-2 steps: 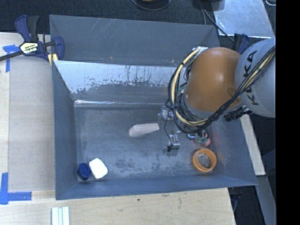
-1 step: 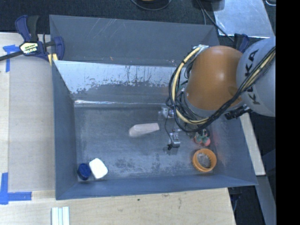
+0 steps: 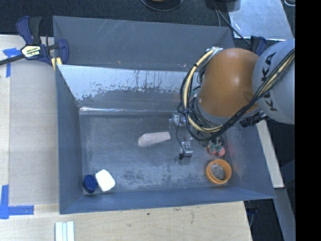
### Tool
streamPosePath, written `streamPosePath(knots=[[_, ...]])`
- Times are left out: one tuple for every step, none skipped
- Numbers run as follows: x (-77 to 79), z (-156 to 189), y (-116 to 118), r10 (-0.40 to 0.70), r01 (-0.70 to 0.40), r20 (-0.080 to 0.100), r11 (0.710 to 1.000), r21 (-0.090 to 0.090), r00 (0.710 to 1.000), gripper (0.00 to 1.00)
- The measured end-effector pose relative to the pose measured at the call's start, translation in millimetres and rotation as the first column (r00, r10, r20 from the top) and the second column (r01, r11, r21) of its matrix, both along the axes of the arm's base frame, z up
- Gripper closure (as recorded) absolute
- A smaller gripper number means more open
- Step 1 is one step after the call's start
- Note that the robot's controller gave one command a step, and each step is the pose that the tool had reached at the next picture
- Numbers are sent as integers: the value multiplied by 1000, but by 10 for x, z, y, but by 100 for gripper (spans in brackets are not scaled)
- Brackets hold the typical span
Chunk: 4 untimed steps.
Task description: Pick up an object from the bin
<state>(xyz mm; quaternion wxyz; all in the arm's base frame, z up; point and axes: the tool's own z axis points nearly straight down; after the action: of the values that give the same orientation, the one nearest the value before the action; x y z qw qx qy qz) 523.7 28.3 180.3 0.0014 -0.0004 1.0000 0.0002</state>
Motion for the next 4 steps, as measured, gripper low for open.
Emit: streamPosePath(knots=[[176,-134,-136,1,-1,1,1000,0,1000,0],[66,-660,411,-184,184,-3,983,2,983,0],[341,-599,31,-194,194,6,981,0,981,0],[619,-1082,-67,-154,154,7,988,3,988,100]])
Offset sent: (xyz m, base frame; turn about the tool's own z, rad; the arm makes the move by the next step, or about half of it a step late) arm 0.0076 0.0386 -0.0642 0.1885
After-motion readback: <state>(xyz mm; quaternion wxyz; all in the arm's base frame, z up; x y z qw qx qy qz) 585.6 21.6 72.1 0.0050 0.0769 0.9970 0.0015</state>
